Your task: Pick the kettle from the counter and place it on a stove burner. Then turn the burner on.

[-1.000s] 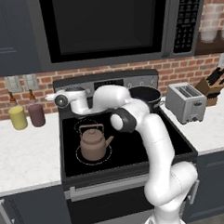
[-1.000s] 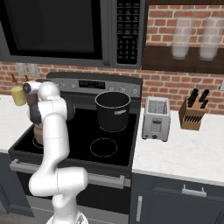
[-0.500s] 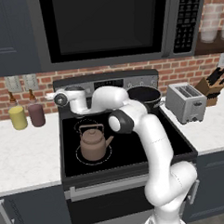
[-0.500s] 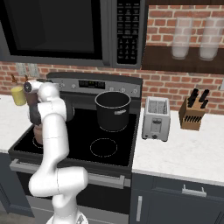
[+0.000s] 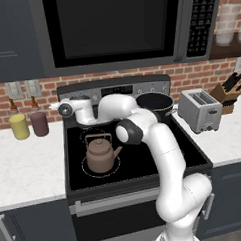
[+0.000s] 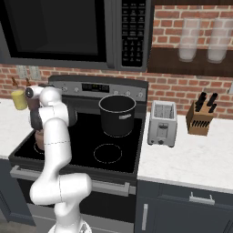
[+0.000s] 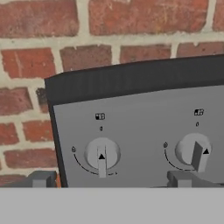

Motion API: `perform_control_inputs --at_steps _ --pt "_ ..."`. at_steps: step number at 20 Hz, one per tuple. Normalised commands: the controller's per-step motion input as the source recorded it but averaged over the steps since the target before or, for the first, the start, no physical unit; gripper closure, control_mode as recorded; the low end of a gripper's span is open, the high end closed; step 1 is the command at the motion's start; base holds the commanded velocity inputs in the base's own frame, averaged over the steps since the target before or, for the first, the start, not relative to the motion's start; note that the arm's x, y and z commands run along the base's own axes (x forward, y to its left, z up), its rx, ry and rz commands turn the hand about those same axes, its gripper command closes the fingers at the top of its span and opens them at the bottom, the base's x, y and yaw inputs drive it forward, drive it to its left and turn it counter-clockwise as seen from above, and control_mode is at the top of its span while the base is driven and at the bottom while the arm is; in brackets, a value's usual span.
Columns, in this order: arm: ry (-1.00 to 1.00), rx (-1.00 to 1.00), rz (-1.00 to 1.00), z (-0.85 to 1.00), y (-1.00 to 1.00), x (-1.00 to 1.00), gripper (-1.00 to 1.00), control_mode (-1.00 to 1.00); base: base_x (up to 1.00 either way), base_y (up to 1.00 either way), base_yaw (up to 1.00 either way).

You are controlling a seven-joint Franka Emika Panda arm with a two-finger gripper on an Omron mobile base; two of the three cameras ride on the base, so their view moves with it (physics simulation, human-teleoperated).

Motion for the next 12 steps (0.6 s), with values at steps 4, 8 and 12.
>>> perform_control_inputs --at_steps 4,8,12 --pt "0.00 0.00 0.00 0.00 0.00 0.00 -1.00 -1.00 0.00 0.00 0.00" --pt "0.00 0.00 0.00 0.00 0.00 0.03 -1.00 -1.00 0.00 0.00 0.00" --pt "0.00 0.00 0.00 0.00 0.00 0.18 -1.00 -1.00 0.00 0.00 0.00"
